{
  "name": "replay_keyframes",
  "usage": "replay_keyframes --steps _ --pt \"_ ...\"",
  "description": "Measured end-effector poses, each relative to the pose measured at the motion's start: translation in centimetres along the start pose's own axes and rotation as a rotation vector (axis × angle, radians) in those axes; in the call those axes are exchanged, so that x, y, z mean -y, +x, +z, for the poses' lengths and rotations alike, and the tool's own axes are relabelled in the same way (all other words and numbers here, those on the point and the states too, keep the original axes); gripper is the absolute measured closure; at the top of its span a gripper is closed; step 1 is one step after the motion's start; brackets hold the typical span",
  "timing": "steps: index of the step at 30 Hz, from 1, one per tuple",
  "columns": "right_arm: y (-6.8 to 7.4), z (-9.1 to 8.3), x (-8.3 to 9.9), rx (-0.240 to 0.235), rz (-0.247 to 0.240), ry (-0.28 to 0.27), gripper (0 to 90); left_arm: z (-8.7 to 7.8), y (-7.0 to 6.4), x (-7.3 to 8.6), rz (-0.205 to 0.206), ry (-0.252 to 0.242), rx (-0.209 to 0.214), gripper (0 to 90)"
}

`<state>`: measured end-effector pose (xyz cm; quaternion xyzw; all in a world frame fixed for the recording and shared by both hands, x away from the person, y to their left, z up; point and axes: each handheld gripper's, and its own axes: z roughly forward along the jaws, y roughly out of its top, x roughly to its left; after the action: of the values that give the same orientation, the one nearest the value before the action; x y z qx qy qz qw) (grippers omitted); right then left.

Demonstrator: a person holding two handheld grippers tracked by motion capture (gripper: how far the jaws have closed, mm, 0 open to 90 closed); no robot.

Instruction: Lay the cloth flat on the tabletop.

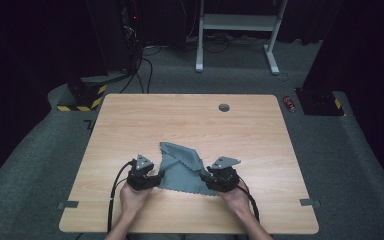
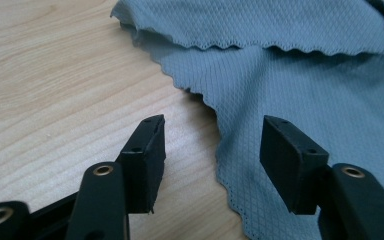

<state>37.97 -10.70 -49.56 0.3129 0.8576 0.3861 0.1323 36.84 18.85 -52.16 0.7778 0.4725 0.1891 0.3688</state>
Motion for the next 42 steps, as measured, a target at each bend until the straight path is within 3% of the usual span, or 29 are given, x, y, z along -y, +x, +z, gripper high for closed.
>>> replay_keyframes --steps 2,6,15,21,22,24,25,30,34,37,42 --pt "0.1 0.1 -0.1 -0.003 -0.008 0.006 55.2 0.2 -0.1 0.2 -0.004 0.001 -0.006 42.7" --pt "0.2 0.6 -0.9 0.015 -0.037 0.001 54.3 0.4 -0.5 0.4 0.028 -0.007 -0.049 41.2" --pt "0.1 1.4 -1.4 0.061 -0.046 0.023 54.9 0.4 -0.5 0.4 0.034 -0.006 -0.051 36.5" --pt "1.0 2.6 -2.1 0.117 -0.12 0.048 57.0 0.4 -0.5 0.4 0.026 -0.003 -0.06 34.5" --pt "1.1 3.1 -2.3 0.133 -0.14 0.079 59.0 0.3 -0.6 0.5 0.021 -0.003 -0.063 33.6" --pt "1.2 3.2 -2.4 0.139 -0.141 0.089 61.2 0.3 -0.7 0.5 0.015 -0.006 -0.065 33.5" --pt "1.2 3.3 -2.6 0.147 -0.162 0.1 71.8 0.3 -0.7 0.5 0.015 -0.006 -0.065 33.3" --pt "0.6 2.8 -3.1 0.134 -0.15 0.085 85.1 0.3 -0.7 0.6 0.017 -0.003 -0.065 33.1" --pt "0.1 2.3 -3.5 0.142 -0.148 0.08 86.4 0.3 -0.7 0.6 0.016 -0.003 -0.065 33.1" --pt "-0.6 1.8 -3.8 0.142 -0.12 0.054 86.8 0.3 -0.7 0.6 0.016 -0.003 -0.066 33.1" --pt "-2.6 1.0 -4.9 0.166 -0.079 0.052 86.8 0.3 -0.7 0.6 0.015 -0.002 -0.066 32.9"
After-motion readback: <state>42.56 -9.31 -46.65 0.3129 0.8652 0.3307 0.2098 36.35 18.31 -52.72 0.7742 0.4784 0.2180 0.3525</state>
